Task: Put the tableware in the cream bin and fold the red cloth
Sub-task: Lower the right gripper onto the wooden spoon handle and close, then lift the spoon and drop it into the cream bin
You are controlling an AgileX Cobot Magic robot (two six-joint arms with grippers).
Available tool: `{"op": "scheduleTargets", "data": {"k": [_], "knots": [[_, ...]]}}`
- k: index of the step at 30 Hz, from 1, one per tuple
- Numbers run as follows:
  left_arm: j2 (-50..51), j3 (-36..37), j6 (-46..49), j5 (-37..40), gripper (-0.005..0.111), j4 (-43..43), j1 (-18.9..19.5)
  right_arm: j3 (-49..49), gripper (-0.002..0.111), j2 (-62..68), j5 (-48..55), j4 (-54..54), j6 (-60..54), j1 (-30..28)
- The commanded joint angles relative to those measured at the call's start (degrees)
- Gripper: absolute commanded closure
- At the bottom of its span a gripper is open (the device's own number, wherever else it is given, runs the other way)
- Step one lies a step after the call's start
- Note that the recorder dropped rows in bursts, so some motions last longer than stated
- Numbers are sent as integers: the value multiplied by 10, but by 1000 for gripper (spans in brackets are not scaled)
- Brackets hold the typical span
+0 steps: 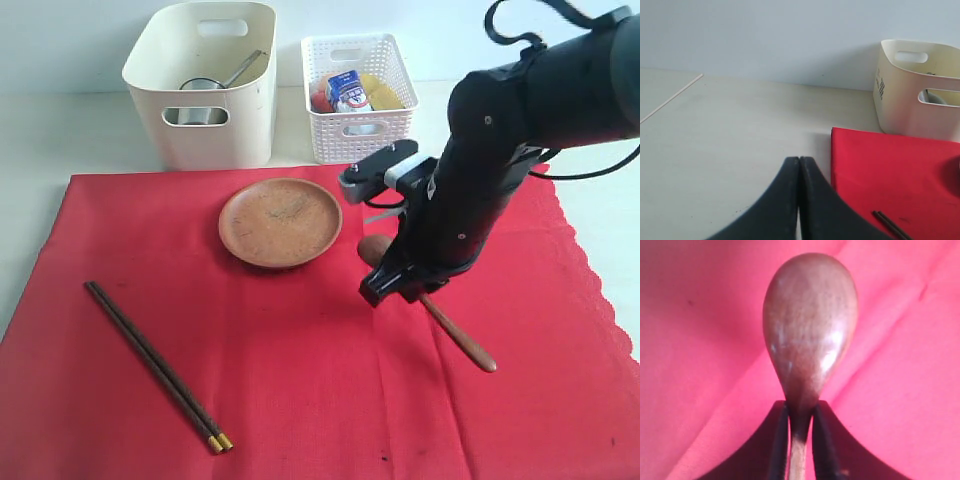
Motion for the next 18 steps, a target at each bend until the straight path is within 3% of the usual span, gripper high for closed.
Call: {"op": "scheduleTargets", "data": {"k": [1,6,12,18], "knots": [[2,0,-1,-3,105,-2,2,3,108,-42,-55,0,-4,1],[2,0,-1,-3,105,-2,2,3,108,-52,-171,13,-3,1],[2,0,-1,-3,105,-2,2,-4,108,-51,-339,188,-9,1],[2,0,-1,-3,105,-2,2,-69,108,-50,-360,190,-9,1]]}}
